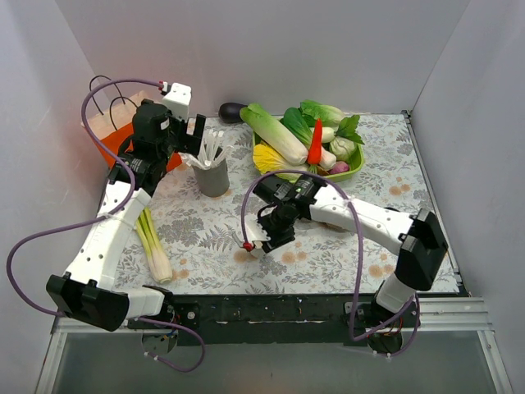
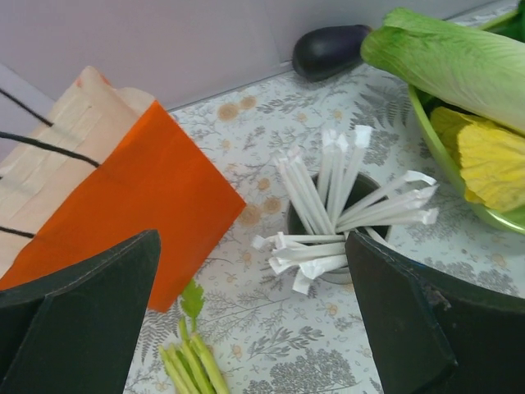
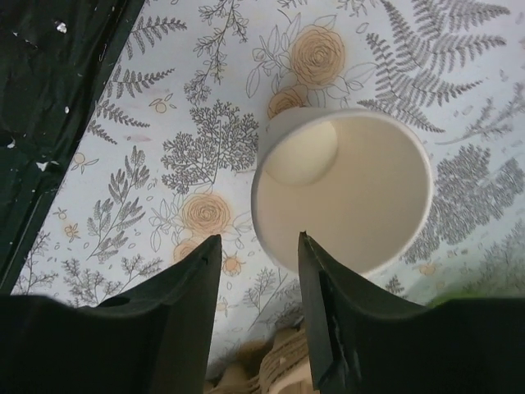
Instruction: Pack the takeout coffee
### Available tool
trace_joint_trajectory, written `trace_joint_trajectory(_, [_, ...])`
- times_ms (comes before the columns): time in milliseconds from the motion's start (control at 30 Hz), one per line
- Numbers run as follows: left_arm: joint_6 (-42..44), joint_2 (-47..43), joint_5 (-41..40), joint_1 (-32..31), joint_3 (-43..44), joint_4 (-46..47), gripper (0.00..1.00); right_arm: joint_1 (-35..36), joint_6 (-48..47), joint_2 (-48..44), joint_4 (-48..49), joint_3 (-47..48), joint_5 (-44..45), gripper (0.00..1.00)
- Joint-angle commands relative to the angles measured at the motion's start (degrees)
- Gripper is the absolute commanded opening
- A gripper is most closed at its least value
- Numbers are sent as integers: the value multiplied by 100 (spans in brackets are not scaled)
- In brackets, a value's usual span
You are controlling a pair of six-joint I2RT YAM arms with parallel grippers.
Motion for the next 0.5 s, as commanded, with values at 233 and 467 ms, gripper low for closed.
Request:
trace_joint_trajectory(233, [-344,55,2644,-14,267,-939,98,-3680,1813,-1957,-299,-359,-295,49])
trace_joint_trajectory(467, [-440,415,3823,-32,723,-1274,98,-6652,1752,-1714,-334,-1221,-576,45])
